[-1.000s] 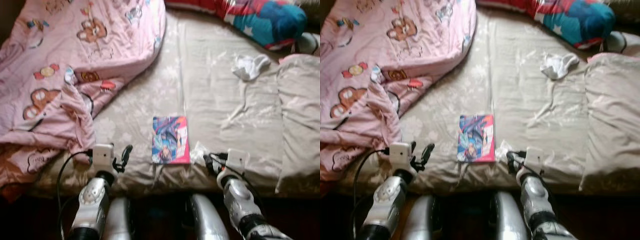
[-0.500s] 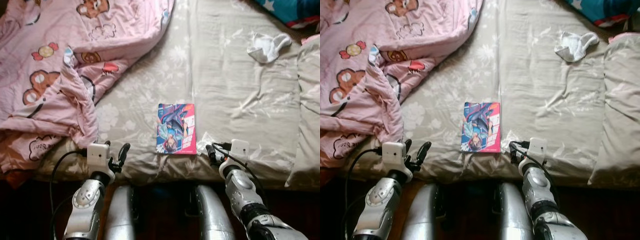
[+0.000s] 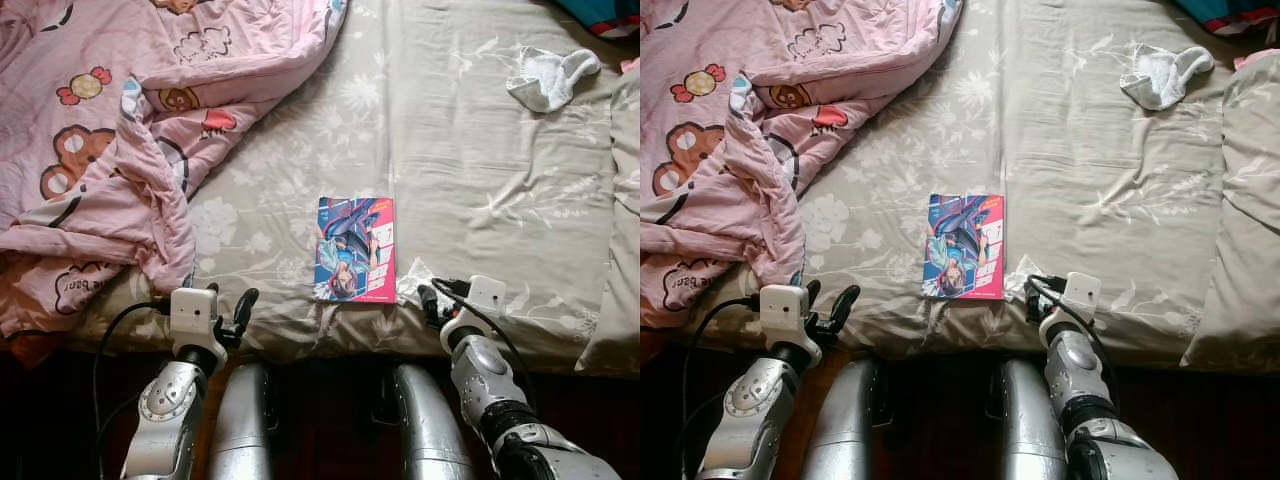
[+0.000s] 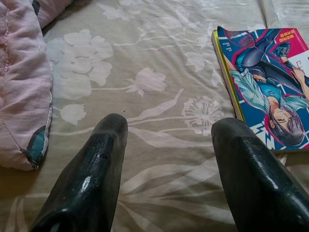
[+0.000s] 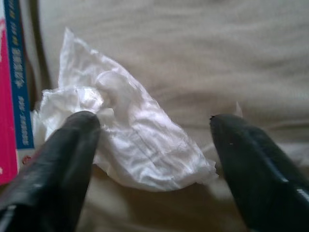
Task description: Clean up the room
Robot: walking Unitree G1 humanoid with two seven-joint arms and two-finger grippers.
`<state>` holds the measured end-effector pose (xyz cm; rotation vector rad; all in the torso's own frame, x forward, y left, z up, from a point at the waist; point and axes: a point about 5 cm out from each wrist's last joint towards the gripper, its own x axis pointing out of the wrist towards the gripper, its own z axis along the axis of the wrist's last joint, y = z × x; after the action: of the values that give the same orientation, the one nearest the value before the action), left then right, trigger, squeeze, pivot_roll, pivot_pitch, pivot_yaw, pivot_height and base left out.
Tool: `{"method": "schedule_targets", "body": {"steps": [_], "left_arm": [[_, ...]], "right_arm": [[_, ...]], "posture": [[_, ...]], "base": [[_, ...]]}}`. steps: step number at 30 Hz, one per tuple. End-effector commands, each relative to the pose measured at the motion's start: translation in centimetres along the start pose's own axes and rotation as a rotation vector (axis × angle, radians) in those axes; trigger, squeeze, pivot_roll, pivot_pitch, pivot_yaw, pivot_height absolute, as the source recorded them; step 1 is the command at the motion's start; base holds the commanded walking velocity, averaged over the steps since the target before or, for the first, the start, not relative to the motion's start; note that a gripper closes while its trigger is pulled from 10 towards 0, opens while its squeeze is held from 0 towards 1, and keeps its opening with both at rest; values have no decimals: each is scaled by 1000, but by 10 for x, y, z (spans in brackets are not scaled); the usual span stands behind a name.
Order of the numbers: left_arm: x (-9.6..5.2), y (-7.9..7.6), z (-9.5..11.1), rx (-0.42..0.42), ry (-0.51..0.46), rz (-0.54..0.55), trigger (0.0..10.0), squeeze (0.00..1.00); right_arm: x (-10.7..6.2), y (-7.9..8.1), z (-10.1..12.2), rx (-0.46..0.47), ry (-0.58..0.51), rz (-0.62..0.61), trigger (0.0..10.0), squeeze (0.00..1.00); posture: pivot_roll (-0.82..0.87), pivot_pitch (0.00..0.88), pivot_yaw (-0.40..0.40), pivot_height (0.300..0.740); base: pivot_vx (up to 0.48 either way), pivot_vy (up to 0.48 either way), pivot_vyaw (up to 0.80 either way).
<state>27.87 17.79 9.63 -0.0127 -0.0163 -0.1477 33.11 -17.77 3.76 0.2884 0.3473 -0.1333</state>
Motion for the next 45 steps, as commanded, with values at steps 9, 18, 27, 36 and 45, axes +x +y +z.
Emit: {"method": "schedule_targets", "body": {"steps": [9,18,27,36,45], "left_arm": [[-8,4,-9,9,63,11,10000,0],[-8,5,-10,16,75,11,10000,0],[-7,6,-10,23,80,15,10000,0],[-4,6,-13,22,82,16,10000,0],[15,2,-13,9,66,9,10000,0]], "right_arm": [[-8,-5,-25,23,79,-22,0,0],[-9,-4,-28,26,85,-20,0,0],[-10,-4,-32,22,96,-15,0,0],[-10,-4,-30,16,92,-10,0,0],[-10,-7,-28,3,74,-9,0,0]], "posture": [[114,562,51,625],[116,557,55,625],[115,533,58,625],[100,490,58,625],[63,382,50,625]], "base": [[0,0,0],[0,0,0],[0,0,0],[0,0,0],[0,0,0]]}}
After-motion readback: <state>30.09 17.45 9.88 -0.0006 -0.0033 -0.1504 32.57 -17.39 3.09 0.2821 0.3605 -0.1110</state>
